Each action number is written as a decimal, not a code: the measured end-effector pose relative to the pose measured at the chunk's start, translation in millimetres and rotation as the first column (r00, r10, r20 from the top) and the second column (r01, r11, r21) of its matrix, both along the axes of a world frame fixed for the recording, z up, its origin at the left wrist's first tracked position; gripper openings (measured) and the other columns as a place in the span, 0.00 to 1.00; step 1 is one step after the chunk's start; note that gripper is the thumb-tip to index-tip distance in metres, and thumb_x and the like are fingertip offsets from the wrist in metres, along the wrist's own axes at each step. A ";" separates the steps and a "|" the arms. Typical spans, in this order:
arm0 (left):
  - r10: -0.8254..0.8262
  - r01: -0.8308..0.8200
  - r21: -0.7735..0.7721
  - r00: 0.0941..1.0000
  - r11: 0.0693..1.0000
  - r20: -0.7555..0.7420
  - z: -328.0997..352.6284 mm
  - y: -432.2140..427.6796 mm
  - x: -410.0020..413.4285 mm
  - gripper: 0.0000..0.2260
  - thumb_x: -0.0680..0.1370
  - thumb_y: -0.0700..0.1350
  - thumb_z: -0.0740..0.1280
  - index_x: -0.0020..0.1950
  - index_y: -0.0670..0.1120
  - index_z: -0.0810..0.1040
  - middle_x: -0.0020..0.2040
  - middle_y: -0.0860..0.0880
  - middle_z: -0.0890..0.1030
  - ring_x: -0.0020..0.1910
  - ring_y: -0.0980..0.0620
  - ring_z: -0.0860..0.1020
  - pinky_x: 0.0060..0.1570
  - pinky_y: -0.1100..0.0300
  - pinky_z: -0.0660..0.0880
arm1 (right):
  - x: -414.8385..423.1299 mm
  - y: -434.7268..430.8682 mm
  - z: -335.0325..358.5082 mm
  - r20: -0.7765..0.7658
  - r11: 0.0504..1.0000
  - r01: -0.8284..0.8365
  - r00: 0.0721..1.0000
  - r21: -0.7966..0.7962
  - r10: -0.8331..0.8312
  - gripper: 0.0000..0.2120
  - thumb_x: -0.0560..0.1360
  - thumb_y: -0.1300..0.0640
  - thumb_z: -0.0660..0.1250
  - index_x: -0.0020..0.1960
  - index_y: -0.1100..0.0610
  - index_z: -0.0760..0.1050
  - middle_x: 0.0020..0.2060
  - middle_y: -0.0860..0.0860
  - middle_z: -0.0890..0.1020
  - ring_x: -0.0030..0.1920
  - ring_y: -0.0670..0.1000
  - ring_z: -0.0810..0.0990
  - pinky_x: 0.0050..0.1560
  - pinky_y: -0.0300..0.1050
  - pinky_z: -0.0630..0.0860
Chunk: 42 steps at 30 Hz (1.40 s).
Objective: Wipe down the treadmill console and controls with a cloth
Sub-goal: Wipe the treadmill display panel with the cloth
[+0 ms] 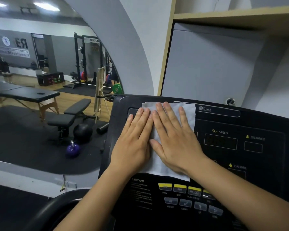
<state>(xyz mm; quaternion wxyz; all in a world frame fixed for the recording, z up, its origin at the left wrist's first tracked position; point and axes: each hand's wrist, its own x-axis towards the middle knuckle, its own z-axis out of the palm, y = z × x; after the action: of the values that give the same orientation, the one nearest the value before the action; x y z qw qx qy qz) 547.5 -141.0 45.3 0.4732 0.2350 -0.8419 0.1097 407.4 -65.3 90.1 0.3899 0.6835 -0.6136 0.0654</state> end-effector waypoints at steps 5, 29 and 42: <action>-0.003 0.003 -0.006 1.000 1.000 0.002 -1.2 -2.0 0.1 0.25 0.80 0.42 0.54 0.77 0.36 0.62 0.78 0.40 0.61 0.79 0.43 0.56 0.77 0.45 0.52 | -3.4 -3.8 -2.7 -0.010 1.000 0.013 1.000 0.004 -0.012 0.37 0.80 0.38 0.45 0.79 0.62 0.47 0.79 0.58 0.45 0.79 0.57 0.42 0.76 0.63 0.47; 0.280 -0.286 0.005 0.939 0.958 0.199 -30.8 24.4 15.9 0.27 0.82 0.56 0.50 0.81 0.50 0.54 0.81 0.42 0.51 0.80 0.38 0.47 0.73 0.31 0.49 | -5.5 26.6 -37.0 0.044 1.000 -0.014 0.999 0.015 0.013 0.38 0.78 0.37 0.51 0.78 0.62 0.53 0.78 0.61 0.51 0.78 0.61 0.47 0.75 0.66 0.50; 0.030 -0.033 0.020 0.988 0.999 0.150 2.1 23.9 -5.9 0.29 0.83 0.53 0.48 0.79 0.38 0.53 0.80 0.40 0.52 0.80 0.44 0.49 0.76 0.41 0.53 | 3.1 3.5 -4.0 -0.037 0.991 0.085 0.996 0.107 -0.082 0.42 0.76 0.40 0.54 0.79 0.57 0.38 0.78 0.60 0.37 0.77 0.60 0.33 0.75 0.64 0.43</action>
<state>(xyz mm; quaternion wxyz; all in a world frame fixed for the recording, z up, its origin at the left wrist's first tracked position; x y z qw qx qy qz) 541.6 -117.1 47.4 0.4041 0.2445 -0.8725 0.1251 410.5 -61.8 86.1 0.3645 0.6784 -0.6379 0.0042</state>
